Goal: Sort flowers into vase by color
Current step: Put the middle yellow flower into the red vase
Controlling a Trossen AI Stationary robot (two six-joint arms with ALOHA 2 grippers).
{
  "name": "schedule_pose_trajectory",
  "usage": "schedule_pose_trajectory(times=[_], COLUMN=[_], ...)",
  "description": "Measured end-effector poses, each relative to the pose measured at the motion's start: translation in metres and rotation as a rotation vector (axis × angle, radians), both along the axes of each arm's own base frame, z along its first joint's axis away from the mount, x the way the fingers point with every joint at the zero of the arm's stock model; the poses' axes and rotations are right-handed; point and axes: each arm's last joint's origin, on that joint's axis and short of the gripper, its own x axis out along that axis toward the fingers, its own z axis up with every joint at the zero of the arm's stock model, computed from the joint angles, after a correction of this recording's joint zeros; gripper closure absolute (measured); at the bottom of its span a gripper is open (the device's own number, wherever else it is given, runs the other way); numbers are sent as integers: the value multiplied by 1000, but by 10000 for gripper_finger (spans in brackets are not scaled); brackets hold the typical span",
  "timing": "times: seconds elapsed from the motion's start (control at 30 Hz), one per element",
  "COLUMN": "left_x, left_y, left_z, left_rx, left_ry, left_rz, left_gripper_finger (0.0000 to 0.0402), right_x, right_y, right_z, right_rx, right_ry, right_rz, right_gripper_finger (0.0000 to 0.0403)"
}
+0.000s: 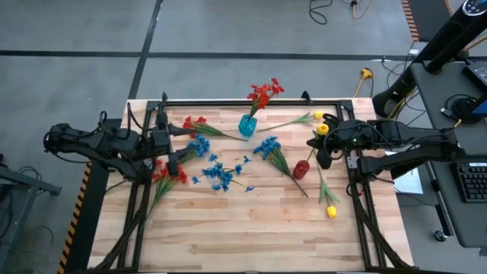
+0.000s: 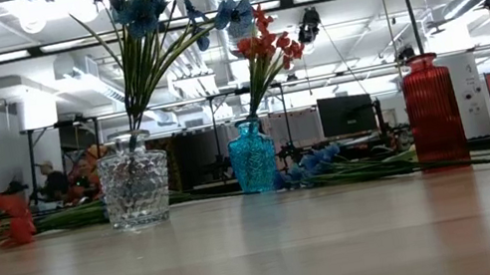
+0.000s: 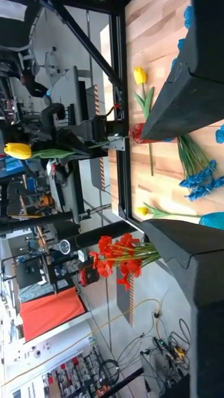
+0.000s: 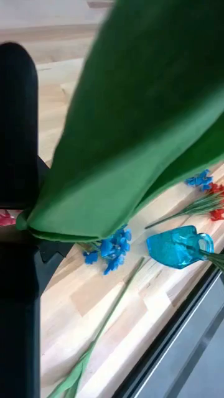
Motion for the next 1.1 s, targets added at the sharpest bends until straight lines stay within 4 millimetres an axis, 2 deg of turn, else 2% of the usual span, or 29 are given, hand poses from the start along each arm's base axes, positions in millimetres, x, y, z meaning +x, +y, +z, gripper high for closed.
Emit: schedule_pose_trajectory(times=[0.23,0.73,1.1], left_x=[4,5,5], left_y=[-1,-1,-1], left_z=[-2,-2,-3], left_rx=[4,5,5], left_ry=[14,17,18], left_rz=[3,7,7], left_gripper_finger=[201,201,201], right_x=[3,3,-2], right_y=[0,0,1], right_z=[-8,-9,-10], right_rx=[0,14,76], right_ry=[-6,-6,48], right_rz=[0,-1,-16], right_gripper_finger=[381,278,235])
